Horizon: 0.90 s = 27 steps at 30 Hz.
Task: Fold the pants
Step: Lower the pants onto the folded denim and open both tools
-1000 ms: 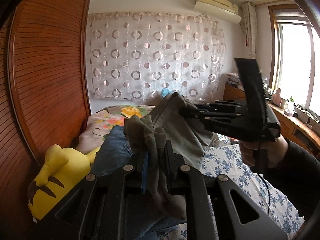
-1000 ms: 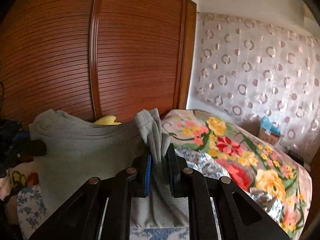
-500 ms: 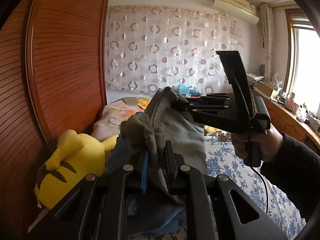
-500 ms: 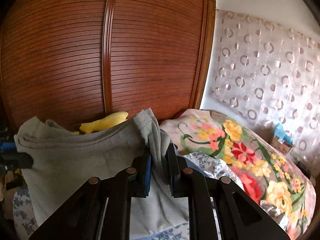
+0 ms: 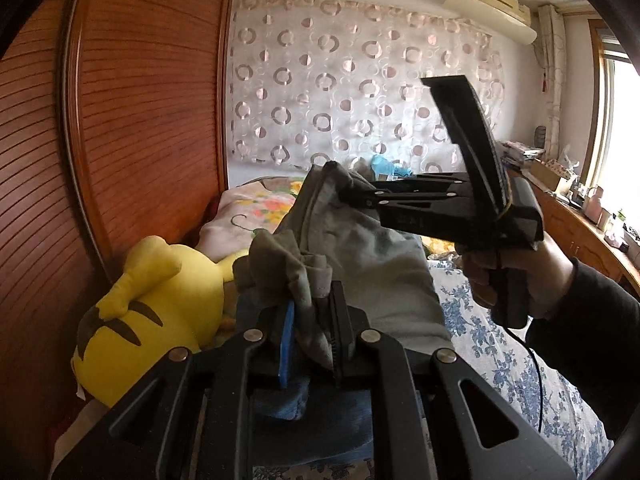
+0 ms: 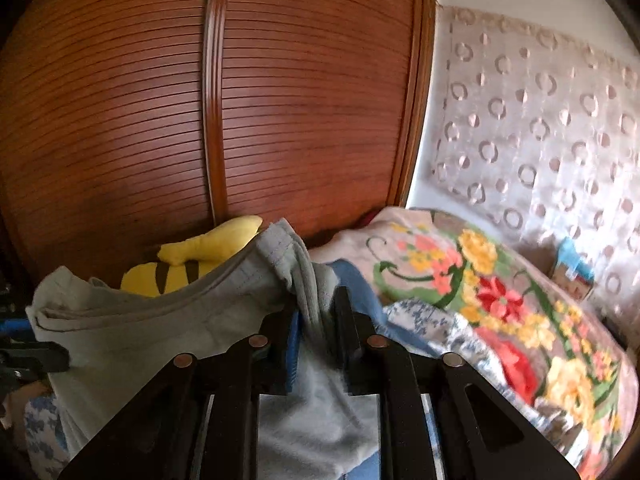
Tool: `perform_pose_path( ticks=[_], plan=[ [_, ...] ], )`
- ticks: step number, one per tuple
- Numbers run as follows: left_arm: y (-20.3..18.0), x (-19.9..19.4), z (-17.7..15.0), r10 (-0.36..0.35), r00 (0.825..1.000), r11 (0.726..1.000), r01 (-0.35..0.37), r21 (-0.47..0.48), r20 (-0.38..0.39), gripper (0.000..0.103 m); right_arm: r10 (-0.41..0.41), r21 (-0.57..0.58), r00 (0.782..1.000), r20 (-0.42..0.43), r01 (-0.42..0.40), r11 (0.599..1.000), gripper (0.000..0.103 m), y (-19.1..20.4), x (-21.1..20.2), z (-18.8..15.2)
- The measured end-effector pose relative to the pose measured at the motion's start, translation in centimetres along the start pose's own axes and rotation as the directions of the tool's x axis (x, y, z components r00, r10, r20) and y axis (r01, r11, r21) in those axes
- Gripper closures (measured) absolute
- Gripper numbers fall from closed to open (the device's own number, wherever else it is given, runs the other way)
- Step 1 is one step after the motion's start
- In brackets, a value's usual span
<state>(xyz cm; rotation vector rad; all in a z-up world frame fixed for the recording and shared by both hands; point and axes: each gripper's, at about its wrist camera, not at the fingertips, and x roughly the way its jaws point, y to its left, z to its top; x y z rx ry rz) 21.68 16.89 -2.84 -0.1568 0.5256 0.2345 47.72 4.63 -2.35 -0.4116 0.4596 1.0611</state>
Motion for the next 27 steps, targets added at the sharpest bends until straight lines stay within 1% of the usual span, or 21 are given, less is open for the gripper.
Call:
perform_pose_path(
  ticks=[1, 2, 4, 6, 9, 12, 15, 19, 21, 23, 25, 27],
  plan=[
    [0.0, 0.1, 0.0, 0.005, 1.000, 1.000, -0.005, 0.001, -0.004, 0.085, -0.001, 0.012, 1.000, -0.005, 0.001, 1.000, 0.067, -0.2, -0.1, 0.2],
    [0.0, 0.1, -0.1, 0.010, 1.000, 1.000, -0.010, 0.004, -0.007, 0.083, -0.003, 0.027, 1.000, -0.004, 0.003, 1.000, 0.065, -0.6, -0.4, 0.3],
    [-0.1, -0.2, 0.1, 0.013, 1.000, 1.000, -0.013, 0.006, -0.007, 0.079, -0.012, 0.060, 1.000, 0.010, 0.011, 0.998, 0.064, -1.6, -1.4, 0.3],
    [0.0, -0.6, 0.3, 0.017, 1.000, 1.000, -0.017, -0.004, 0.003, 0.070, -0.010, 0.074, 1.000, 0.013, 0.009, 0.997, 0.064, -2.1, -2.1, 0.2],
    [0.1, -0.9, 0.6, 0.020, 1.000, 1.000, -0.020, -0.013, 0.017, 0.061, 0.008, 0.090, 1.000, 0.002, -0.008, 0.996, 0.064, -2.5, -2.7, -0.4],
    [-0.4, -0.8, 0.7, 0.017, 1.000, 1.000, -0.017, -0.001, 0.017, 0.057, 0.019, 0.100, 1.000, -0.017, -0.017, 0.995, 0.064, -2.8, -2.8, -1.1],
    [-0.8, -0.4, 0.4, 0.029, 1.000, 0.999, -0.029, 0.026, 0.007, 0.056, 0.023, 0.109, 0.999, -0.040, -0.018, 0.994, 0.064, -3.0, -2.3, -1.4],
    [-0.3, 0.7, -0.7, 0.070, 0.997, 0.997, -0.068, 0.029, -0.045, 0.056, -0.043, 0.122, 0.996, -0.080, 0.053, 0.991, 0.064, -3.5, -1.2, -1.1],
    [0.1, 1.4, -1.6, 0.073, 0.994, 0.997, -0.071, 0.022, -0.081, 0.056, -0.036, 0.161, 0.995, -0.095, 0.052, 0.986, 0.064, -3.9, -0.8, -0.9],
    [0.2, 1.5, -2.1, 0.077, 0.993, 0.997, -0.075, 0.021, -0.091, 0.056, -0.021, 0.201, 0.995, -0.097, 0.040, 0.979, 0.064, -4.0, -0.9, -0.8],
    [0.4, 1.3, -2.4, 0.071, 0.993, 0.997, -0.070, 0.012, -0.099, 0.056, -0.011, 0.212, 0.996, -0.093, 0.030, 0.977, 0.064, -3.8, -1.3, -0.7],
    [0.4, 1.0, -2.5, 0.074, 0.992, 0.997, -0.073, 0.015, -0.098, 0.056, -0.030, 0.208, 0.996, -0.088, 0.048, 0.977, 0.064, -3.3, -2.1, -0.7]
  ],
)
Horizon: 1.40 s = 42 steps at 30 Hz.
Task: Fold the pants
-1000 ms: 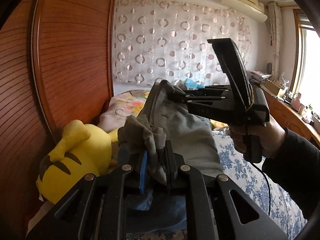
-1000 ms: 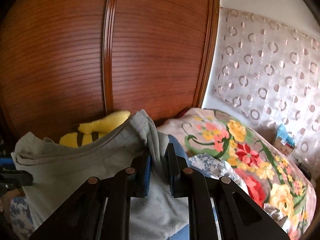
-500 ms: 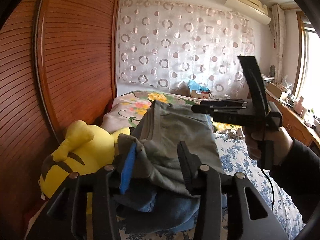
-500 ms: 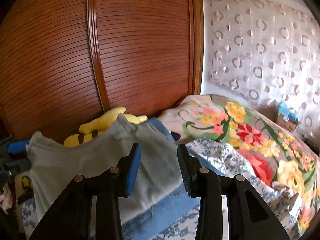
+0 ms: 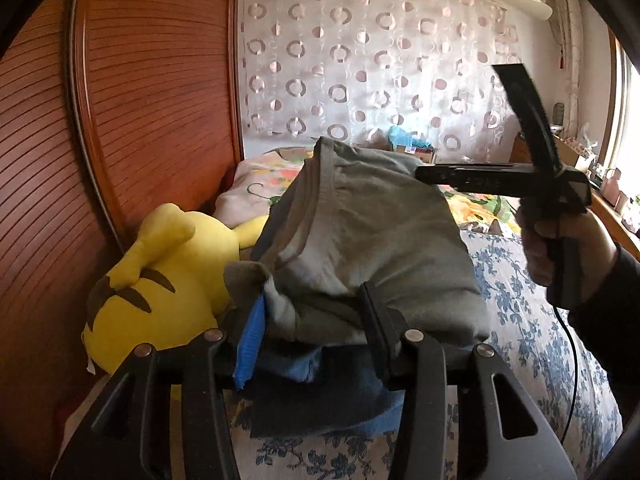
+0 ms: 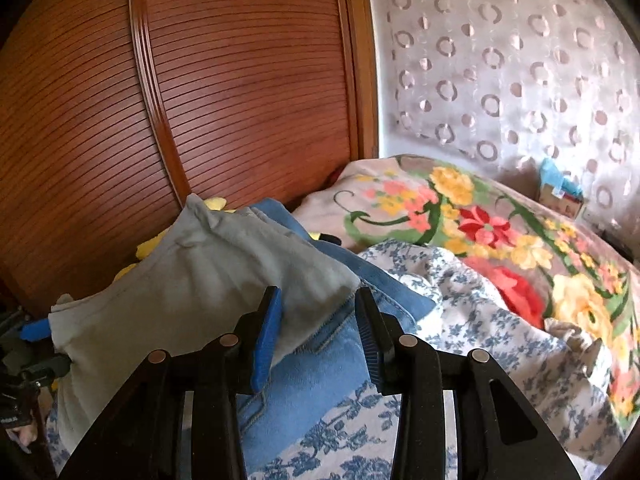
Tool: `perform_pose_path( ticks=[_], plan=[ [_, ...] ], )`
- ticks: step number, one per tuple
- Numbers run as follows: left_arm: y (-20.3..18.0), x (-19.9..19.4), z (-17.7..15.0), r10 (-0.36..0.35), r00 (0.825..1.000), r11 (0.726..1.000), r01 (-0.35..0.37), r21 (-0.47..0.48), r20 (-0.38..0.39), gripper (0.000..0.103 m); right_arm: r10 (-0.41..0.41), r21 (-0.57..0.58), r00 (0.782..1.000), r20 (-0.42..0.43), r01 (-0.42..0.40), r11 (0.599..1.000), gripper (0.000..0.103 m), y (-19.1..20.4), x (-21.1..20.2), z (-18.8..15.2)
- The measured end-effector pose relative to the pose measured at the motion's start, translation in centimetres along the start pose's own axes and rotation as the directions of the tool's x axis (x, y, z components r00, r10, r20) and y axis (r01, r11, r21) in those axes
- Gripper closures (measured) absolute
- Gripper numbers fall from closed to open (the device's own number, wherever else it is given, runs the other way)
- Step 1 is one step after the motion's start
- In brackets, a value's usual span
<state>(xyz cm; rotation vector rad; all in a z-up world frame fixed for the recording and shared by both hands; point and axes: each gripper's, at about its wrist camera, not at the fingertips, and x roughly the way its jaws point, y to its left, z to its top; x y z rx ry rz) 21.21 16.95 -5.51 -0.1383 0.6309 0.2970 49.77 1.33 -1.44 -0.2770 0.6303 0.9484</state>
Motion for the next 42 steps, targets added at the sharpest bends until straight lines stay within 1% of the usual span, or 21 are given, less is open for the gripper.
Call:
perform_pose_path(
  ticks=[8, 13, 16, 22, 27, 34, 40, 41, 42],
  plan=[
    [0.0, -2.2, -0.2, 0.002, 1.000, 1.000, -0.002, 0.000, 0.011, 0.056, 0.015, 0.015, 0.999, 0.034, -0.015, 1.000, 0.064, 2.0, -4.4, -2.2],
    [-0.1, -3.9, -0.4, -0.002, 1.000, 1.000, 0.002, 0.014, 0.021, 0.056, 0.001, 0.024, 0.999, 0.043, -0.002, 1.000, 0.064, 3.9, -7.5, -3.3],
    [0.0, -5.3, -0.4, -0.002, 0.999, 1.000, 0.001, 0.018, 0.040, 0.056, -0.002, 0.028, 0.998, 0.058, 0.000, 1.000, 0.064, 5.1, -9.4, -3.8],
    [0.2, -7.3, -0.8, -0.011, 0.999, 1.000, 0.010, 0.024, 0.053, 0.056, -0.016, 0.047, 0.997, 0.075, 0.012, 0.999, 0.063, 7.1, -12.9, -6.1],
    [-0.2, -8.7, -1.5, -0.049, 0.997, 0.998, 0.047, 0.038, 0.054, 0.055, -0.050, 0.068, 0.995, 0.088, 0.044, 0.997, 0.061, 8.8, -16.1, -8.4],
    [-1.9, -10.9, -2.3, -0.106, 0.992, 0.992, 0.101, 0.080, 0.062, 0.054, -0.090, 0.096, 0.990, 0.109, 0.080, 0.992, 0.053, 11.3, -21.0, -11.0],
    [-3.6, -12.3, -3.3, -0.151, 0.988, 0.981, 0.145, 0.130, 0.035, 0.054, -0.129, 0.125, 0.983, 0.134, 0.113, 0.986, 0.050, 12.8, -24.7, -13.2],
    [-3.9, -12.5, -3.4, -0.158, 0.987, 0.979, 0.152, 0.138, 0.033, 0.052, -0.138, 0.131, 0.981, 0.138, 0.120, 0.984, 0.050, 13.0, -25.4, -13.6],
    [-4.3, -12.8, -3.6, -0.165, 0.986, 0.976, 0.158, 0.148, 0.031, 0.048, -0.145, 0.136, 0.979, 0.142, 0.126, 0.983, 0.050, 13.2, -25.5, -13.7]
  ],
)
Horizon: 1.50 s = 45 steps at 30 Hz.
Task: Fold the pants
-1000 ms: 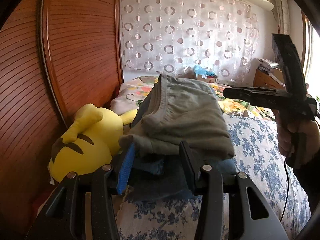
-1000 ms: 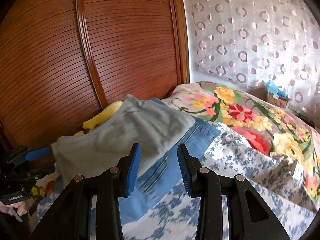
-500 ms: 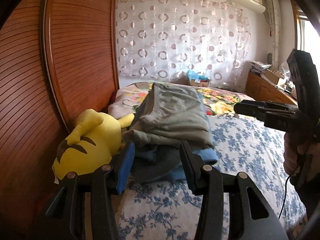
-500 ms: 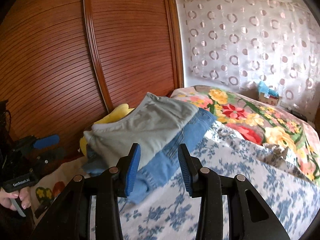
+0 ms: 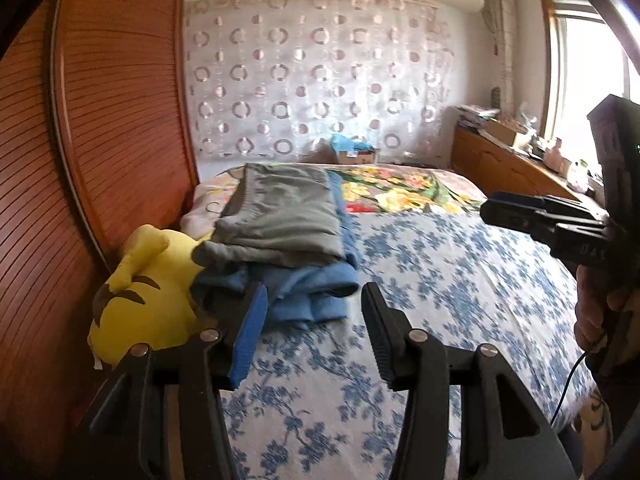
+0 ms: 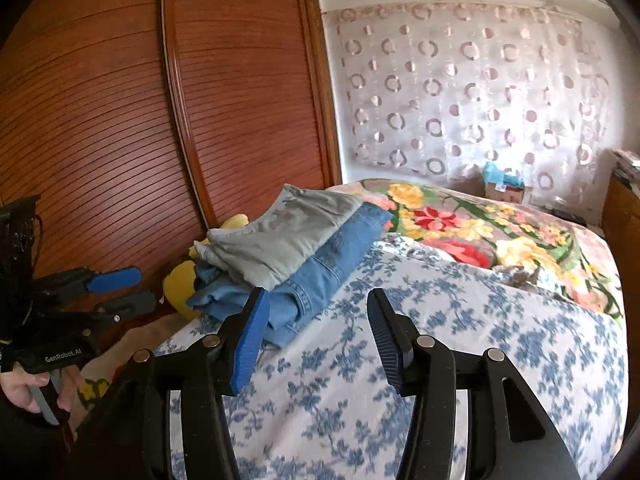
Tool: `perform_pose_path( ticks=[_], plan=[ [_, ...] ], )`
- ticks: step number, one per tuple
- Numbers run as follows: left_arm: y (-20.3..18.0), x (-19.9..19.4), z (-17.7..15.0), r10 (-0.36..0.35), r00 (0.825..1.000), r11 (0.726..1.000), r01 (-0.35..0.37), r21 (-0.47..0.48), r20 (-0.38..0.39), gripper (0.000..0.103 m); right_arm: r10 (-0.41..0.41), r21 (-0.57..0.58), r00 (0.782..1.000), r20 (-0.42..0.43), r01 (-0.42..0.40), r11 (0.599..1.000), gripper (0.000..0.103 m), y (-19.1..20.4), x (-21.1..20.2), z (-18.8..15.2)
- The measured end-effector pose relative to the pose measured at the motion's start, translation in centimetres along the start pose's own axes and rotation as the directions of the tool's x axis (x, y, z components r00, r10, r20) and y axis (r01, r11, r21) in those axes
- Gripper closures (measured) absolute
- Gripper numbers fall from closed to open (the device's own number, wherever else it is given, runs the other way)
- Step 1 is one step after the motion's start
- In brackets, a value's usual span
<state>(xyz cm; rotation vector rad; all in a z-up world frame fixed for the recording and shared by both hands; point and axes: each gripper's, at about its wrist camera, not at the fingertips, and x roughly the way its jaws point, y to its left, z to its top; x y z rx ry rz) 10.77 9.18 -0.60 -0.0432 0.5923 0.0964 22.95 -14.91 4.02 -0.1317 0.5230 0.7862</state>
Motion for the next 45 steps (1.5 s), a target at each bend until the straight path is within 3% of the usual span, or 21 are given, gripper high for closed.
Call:
perform_pose_path(
  ticks=[8, 19, 23, 29, 31, 32, 34, 35, 38, 45],
  plan=[
    [-2.4, -1.7, -0.7, -0.076, 0.997, 0.997, 0.076, 0.034, 0.011, 0.047, -0.037, 0.026, 0.999, 0.023, 0.036, 0.999, 0.049, 0.9, -3.6, -2.0],
    [-5.8, -3.8, -1.5, -0.116, 0.991, 0.992, 0.112, 0.057, 0.070, 0.048, -0.109, 0.054, 0.993, 0.052, 0.106, 0.993, 0.049, 2.3, -7.6, -3.9],
    [-7.0, -4.1, -1.5, -0.134, 0.989, 0.989, 0.130, 0.065, 0.069, 0.077, -0.138, 0.059, 0.989, 0.057, 0.134, 0.989, 0.048, 3.0, -9.1, -4.6],
    [-8.6, -5.0, -1.5, -0.167, 0.983, 0.984, 0.160, 0.079, 0.076, 0.081, -0.168, 0.077, 0.983, 0.072, 0.162, 0.984, 0.048, 3.7, -11.6, -5.7],
    [-8.9, -5.2, -1.2, -0.186, 0.980, 0.981, 0.181, 0.069, 0.072, 0.068, -0.185, 0.083, 0.980, 0.076, 0.179, 0.980, 0.048, 3.9, -12.3, -5.9],
    [-9.2, -5.4, -1.0, -0.204, 0.976, 0.978, 0.198, 0.069, 0.076, 0.051, -0.192, 0.087, 0.978, 0.079, 0.186, 0.979, 0.048, 3.9, -12.8, -6.1],
    [-9.8, -6.0, -0.8, -0.229, 0.969, 0.972, 0.222, 0.081, 0.090, 0.036, -0.207, 0.091, 0.975, 0.085, 0.199, 0.976, 0.048, 4.0, -13.4, -6.2],
    [-10.2, -6.2, -0.7, -0.247, 0.964, 0.967, 0.239, 0.089, 0.096, 0.023, -0.213, 0.093, 0.973, 0.090, 0.205, 0.974, 0.047, 4.1, -13.8, -6.2],
    [-11.2, -7.0, -0.4, -0.258, 0.959, 0.964, 0.246, 0.104, 0.117, 0.020, -0.238, 0.099, 0.966, 0.099, 0.228, 0.968, 0.046, 4.2, -14.7, -6.6],
    [-12.5, -8.2, 0.5, -0.210, 0.967, 0.975, 0.195, 0.109, 0.145, 0.019, -0.310, 0.136, 0.944, 0.108, 0.295, 0.946, 0.039, 4.6, -15.6, -7.1]
  ],
)
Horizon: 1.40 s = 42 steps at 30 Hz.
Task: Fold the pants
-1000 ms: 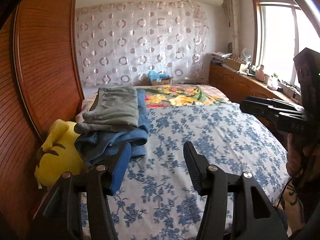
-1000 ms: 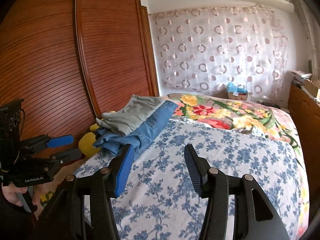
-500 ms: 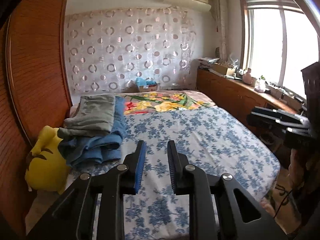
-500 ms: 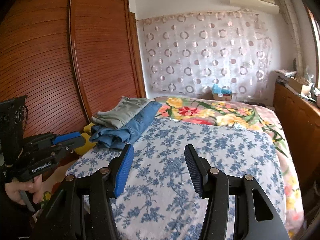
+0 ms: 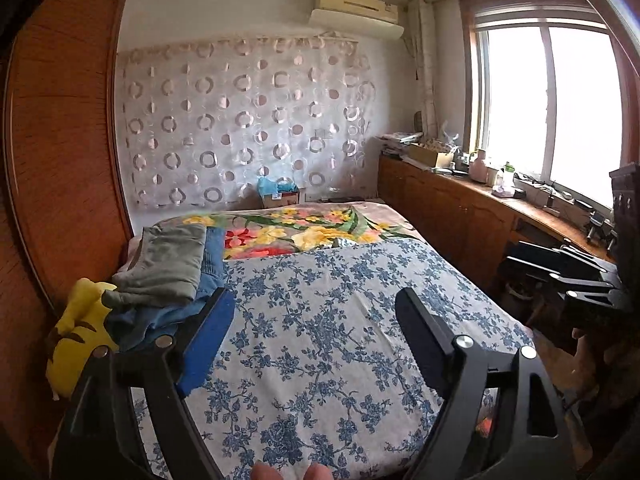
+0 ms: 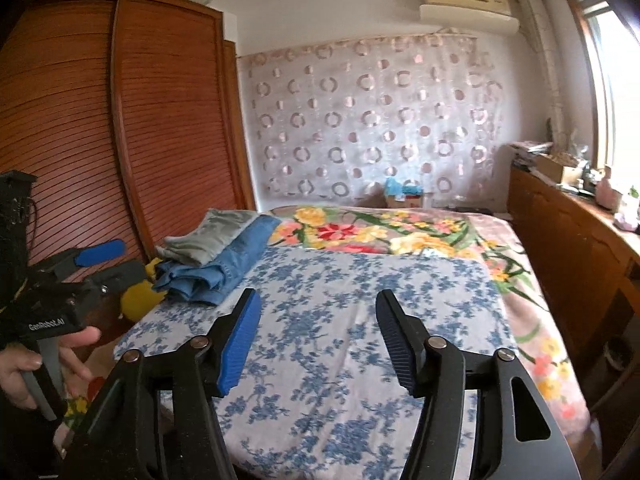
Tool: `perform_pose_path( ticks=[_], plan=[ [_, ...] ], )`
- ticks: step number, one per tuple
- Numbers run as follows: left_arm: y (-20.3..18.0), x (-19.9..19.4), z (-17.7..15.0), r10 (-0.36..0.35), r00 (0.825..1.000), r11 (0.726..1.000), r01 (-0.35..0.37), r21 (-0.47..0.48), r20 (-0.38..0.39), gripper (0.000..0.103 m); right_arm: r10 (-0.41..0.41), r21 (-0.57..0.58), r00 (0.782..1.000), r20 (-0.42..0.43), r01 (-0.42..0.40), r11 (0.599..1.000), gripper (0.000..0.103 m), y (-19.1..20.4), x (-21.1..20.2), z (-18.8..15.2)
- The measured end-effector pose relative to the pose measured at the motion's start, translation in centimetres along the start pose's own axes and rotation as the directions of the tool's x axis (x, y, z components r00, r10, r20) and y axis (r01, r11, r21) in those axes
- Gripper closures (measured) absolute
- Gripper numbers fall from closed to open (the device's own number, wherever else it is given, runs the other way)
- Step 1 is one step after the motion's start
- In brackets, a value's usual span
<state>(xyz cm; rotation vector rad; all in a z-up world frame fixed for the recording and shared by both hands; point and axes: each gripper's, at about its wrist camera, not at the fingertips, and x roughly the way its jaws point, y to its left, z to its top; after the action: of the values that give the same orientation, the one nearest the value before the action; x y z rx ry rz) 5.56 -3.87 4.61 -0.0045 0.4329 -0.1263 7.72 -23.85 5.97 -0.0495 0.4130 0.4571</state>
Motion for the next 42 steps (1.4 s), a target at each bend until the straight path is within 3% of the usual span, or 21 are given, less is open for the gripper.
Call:
perform_pose_path(
  ticks=[4, 13, 19, 42],
  plan=[
    [-0.4, 0.0, 0.3, 0.043, 0.999, 0.999, -0.043, -0.005, -0.012, 0.019, -0.031, 0.016, 0.999, 0.020, 0.030, 0.999, 0.034, 0.3, -0.7, -0.1],
    [-0.8, 0.1, 0.3, 0.030, 0.999, 0.999, -0.030, -0.016, -0.027, 0.019, -0.093, 0.029, 0.994, 0.062, 0.091, 0.995, 0.030, 2.1, -2.0, -0.9],
    [-0.9, -0.4, -0.2, 0.063, 0.998, 0.998, -0.064, -0.013, -0.017, 0.019, -0.133, 0.038, 0.987, 0.089, 0.130, 0.991, 0.029, 2.7, -2.6, -1.9],
    [-1.0, -0.8, -0.4, 0.071, 0.997, 0.997, -0.071, -0.005, -0.008, 0.019, -0.142, 0.031, 0.986, 0.084, 0.140, 0.990, 0.029, 2.7, -3.4, -2.2]
  ],
)
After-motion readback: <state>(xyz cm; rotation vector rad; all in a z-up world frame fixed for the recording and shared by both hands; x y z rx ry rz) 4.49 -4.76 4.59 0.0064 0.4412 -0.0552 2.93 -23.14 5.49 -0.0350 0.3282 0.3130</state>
